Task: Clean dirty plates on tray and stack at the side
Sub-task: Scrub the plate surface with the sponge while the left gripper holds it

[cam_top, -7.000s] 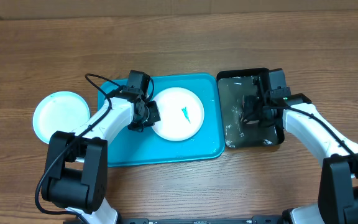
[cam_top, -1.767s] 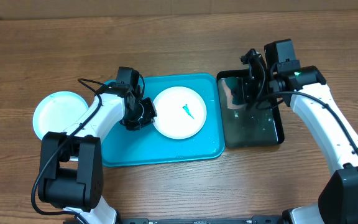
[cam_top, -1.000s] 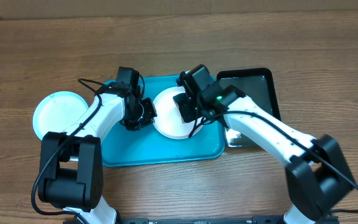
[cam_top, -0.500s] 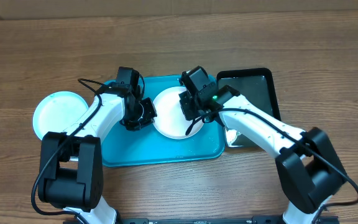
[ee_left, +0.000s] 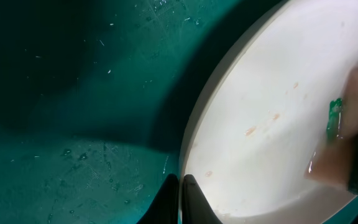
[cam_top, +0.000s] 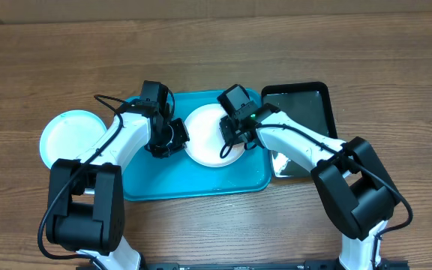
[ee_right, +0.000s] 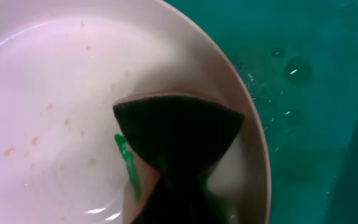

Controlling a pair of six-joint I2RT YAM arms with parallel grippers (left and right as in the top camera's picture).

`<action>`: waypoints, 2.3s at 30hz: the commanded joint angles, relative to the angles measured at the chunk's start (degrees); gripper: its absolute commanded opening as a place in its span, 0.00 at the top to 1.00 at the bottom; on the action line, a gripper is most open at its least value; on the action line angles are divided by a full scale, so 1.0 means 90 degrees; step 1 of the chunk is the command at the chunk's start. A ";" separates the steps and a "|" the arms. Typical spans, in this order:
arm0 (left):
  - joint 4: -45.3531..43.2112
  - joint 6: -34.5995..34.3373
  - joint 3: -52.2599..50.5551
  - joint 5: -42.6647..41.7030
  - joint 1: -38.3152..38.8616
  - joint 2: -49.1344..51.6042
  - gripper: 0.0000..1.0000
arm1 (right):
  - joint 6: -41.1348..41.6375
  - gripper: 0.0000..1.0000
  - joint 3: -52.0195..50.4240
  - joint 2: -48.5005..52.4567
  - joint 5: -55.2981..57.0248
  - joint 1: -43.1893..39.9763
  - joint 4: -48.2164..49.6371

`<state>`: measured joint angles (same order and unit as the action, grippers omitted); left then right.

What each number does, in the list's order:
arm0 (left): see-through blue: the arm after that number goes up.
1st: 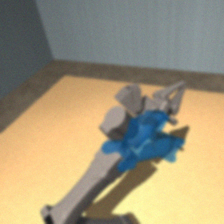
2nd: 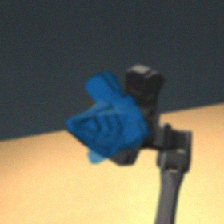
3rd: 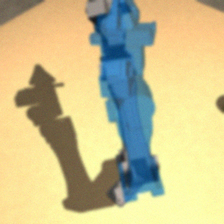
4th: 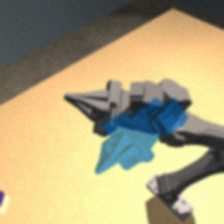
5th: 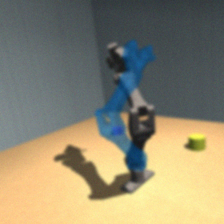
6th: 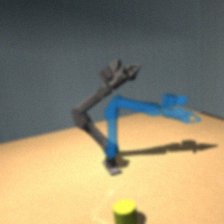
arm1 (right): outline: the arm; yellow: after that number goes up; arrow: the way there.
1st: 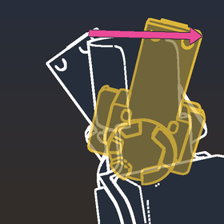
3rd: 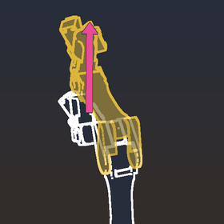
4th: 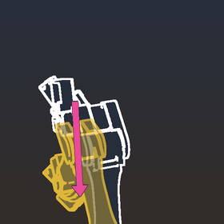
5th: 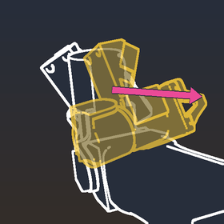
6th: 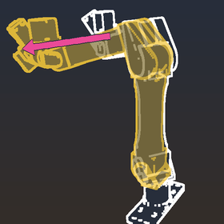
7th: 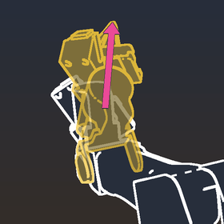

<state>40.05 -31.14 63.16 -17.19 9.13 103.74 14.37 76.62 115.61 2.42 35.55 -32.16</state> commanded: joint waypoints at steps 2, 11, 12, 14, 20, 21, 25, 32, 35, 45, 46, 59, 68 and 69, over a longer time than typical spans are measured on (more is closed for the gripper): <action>0.0019 0.0223 0.0083 -0.0024 -0.0005 -0.0039 0.96 | 0.0216 0.96 0.0066 0.0243 -0.0894 -0.0168 -0.0012; -0.0007 0.0223 0.0083 -0.0027 -0.0005 -0.0039 0.96 | 0.0221 0.96 0.0066 0.0250 -0.1902 0.0121 0.0080; -0.0007 0.0223 0.0083 -0.0027 -0.0005 -0.0039 0.96 | 0.0221 0.96 0.0066 0.0255 -0.1902 0.0180 0.0097; -0.0005 0.0226 0.0083 -0.0027 -0.0005 -0.0039 0.96 | 0.0223 0.96 0.0066 0.0255 -0.1906 0.0272 0.0134; -0.0005 0.0274 0.0083 -0.0024 -0.0005 -0.0039 0.96 | 0.0209 0.96 0.0342 0.0153 -0.2467 0.0248 0.0391; -0.0002 0.0296 0.0083 -0.0024 -0.0005 -0.0039 0.96 | 0.0189 0.96 0.0493 0.0083 -0.2623 0.0175 0.0338; 0.0029 0.0318 0.0083 -0.0024 -0.0005 -0.0039 0.96 | 0.0192 0.96 0.1039 -0.0296 -0.2854 -0.0163 -0.0095; 0.0017 0.0318 0.0083 -0.0024 -0.0005 -0.0039 0.96 | 0.0041 0.96 0.1154 -0.0726 -0.2846 -0.0529 -0.0843; 0.0015 0.0318 0.0083 -0.0024 -0.0005 -0.0039 0.95 | 0.0022 0.96 0.1030 -0.0692 -0.2849 -0.0544 -0.0916; 0.0017 0.0318 0.0083 -0.0022 -0.0005 -0.0039 0.95 | -0.0474 0.96 0.0884 -0.0362 -0.2761 -0.0542 -0.0746; 0.0015 0.0318 0.0083 -0.0022 -0.0005 -0.0039 0.95 | -0.0624 0.96 0.0884 -0.0338 -0.2640 -0.0542 -0.0743; -0.0005 0.0318 0.0083 -0.0024 -0.0005 -0.0039 0.96 | -0.1438 0.96 0.0884 0.0355 -0.1564 -0.0520 -0.0529; -0.0005 0.0318 0.0083 -0.0024 -0.0005 -0.0039 0.96 | -0.1183 0.96 0.0884 0.0984 -0.1566 -0.0520 -0.0498; -0.0005 0.0318 0.0083 -0.0024 -0.0005 -0.0039 0.96 | -0.1090 0.96 0.0884 0.1008 -0.1668 -0.0520 -0.0561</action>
<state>40.05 -29.61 63.16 -16.95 9.10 103.74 2.85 84.79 121.43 -12.23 30.52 -36.21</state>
